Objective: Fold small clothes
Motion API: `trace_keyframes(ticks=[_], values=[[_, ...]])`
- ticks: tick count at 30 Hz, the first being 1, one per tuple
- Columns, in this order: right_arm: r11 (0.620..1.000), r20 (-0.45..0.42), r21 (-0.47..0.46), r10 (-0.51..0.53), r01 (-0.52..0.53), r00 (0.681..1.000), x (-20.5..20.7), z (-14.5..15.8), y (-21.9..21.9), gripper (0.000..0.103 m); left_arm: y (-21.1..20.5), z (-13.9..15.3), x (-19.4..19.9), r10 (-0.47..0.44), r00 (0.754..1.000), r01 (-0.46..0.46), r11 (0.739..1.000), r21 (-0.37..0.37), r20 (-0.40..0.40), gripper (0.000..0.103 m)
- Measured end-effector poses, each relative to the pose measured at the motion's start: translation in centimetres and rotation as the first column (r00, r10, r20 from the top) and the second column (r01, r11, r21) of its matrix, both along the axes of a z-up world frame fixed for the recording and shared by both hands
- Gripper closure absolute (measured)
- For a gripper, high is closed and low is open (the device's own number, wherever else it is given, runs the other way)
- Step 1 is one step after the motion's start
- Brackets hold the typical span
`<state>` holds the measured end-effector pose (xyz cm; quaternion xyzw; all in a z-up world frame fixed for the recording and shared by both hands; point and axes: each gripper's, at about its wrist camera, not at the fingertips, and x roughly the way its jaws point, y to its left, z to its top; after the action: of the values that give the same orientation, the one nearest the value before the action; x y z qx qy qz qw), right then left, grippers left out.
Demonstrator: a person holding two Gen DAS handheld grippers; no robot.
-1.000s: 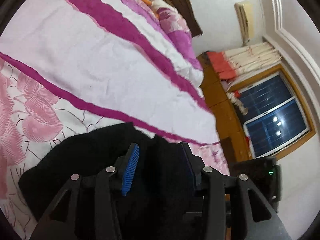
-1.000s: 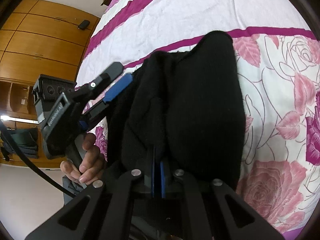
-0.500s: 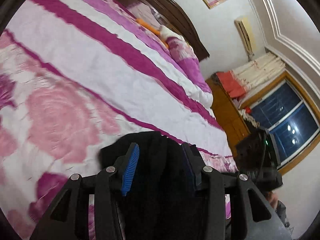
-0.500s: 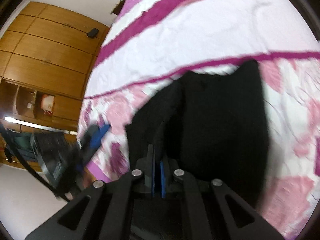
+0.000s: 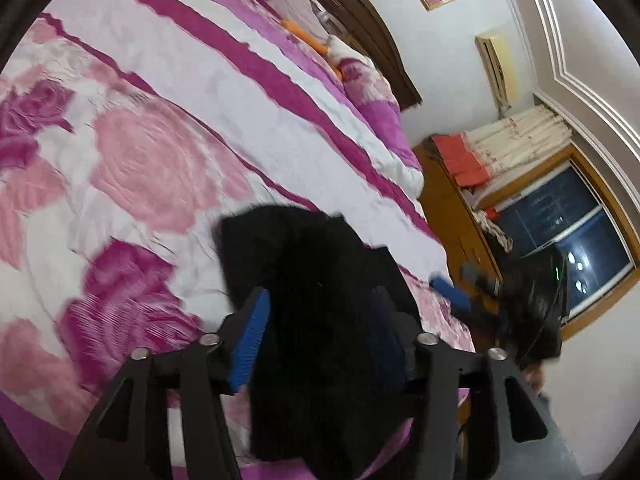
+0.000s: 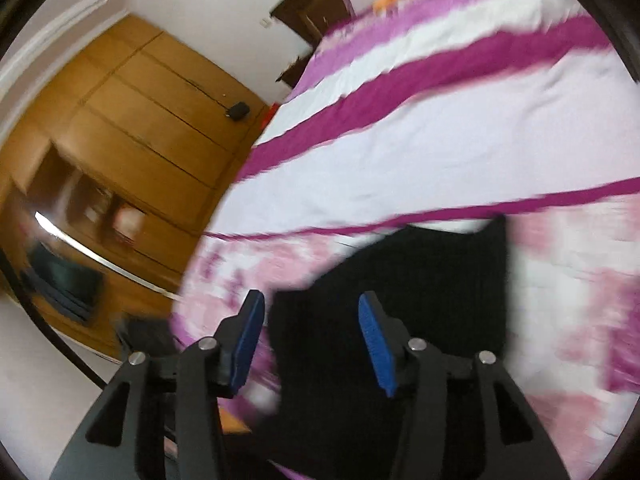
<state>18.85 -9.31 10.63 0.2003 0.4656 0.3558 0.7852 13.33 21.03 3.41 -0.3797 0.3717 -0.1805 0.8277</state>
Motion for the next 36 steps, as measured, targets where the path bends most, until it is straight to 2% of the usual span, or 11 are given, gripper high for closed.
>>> trace_keyframes(ticks=[2,5,6,7,9,14,19,22,25,30,36], values=[[0.999,0.065,-0.032,0.007,-0.005,0.998,-3.0,-0.7,-2.5,0.053,-1.7,0.2,1.0,-0.022,1.0,0.022,0.998,0.064,-0.003,0.061],[0.999,0.081,-0.04,0.028,-0.024,0.996,-6.5,-2.8,-4.0,0.069,-3.5,0.1,3.3,0.013,1.0,-0.009,0.984,0.176,-0.021,0.062],[0.999,0.087,-0.039,0.035,-0.032,0.996,-7.4,-3.5,-4.1,0.075,-3.7,0.1,3.8,0.017,1.0,-0.015,0.983,0.183,-0.008,0.092],[0.999,0.1,-0.035,0.04,-0.037,0.994,-8.1,-4.3,-4.0,0.077,-4.0,0.2,4.3,0.022,1.0,-0.023,0.979,0.202,0.006,0.103],[0.998,0.101,-0.029,0.056,-0.054,0.993,-8.5,-5.3,-3.3,0.086,-4.1,0.2,5.2,0.043,0.999,-0.04,0.968,0.249,-0.004,0.103],[0.992,0.062,-0.098,0.084,-0.077,0.995,-7.7,-7.4,0.5,0.103,-2.0,0.1,6.5,0.079,0.997,-0.075,0.972,0.222,-0.007,0.103],[0.988,0.083,-0.137,0.086,-0.074,0.993,-7.3,-8.3,3.0,0.103,0.1,-0.9,6.1,0.095,0.994,-0.082,0.977,0.195,-0.06,0.103],[0.983,0.141,-0.165,0.109,-0.085,0.984,-8.1,-7.1,2.7,0.103,0.2,-0.7,4.8,0.113,0.989,-0.086,0.965,0.248,-0.097,0.103],[0.994,0.197,-0.085,0.086,-0.07,0.977,-8.6,-4.7,0.4,0.103,0.1,1.3,2.4,0.124,0.992,-0.111,0.956,0.271,-0.033,0.101],[0.996,0.25,-0.087,0.033,-0.011,0.968,-9.2,-3.1,-3.0,0.103,-3.0,6.2,-1.9,0.195,0.973,-0.23,0.883,0.41,0.125,0.092],[0.995,0.235,-0.054,-0.064,0.079,0.97,-8.0,-3.6,-5.3,0.103,-9.0,6.6,-1.8,0.118,0.982,-0.173,0.879,0.444,0.148,0.103]])
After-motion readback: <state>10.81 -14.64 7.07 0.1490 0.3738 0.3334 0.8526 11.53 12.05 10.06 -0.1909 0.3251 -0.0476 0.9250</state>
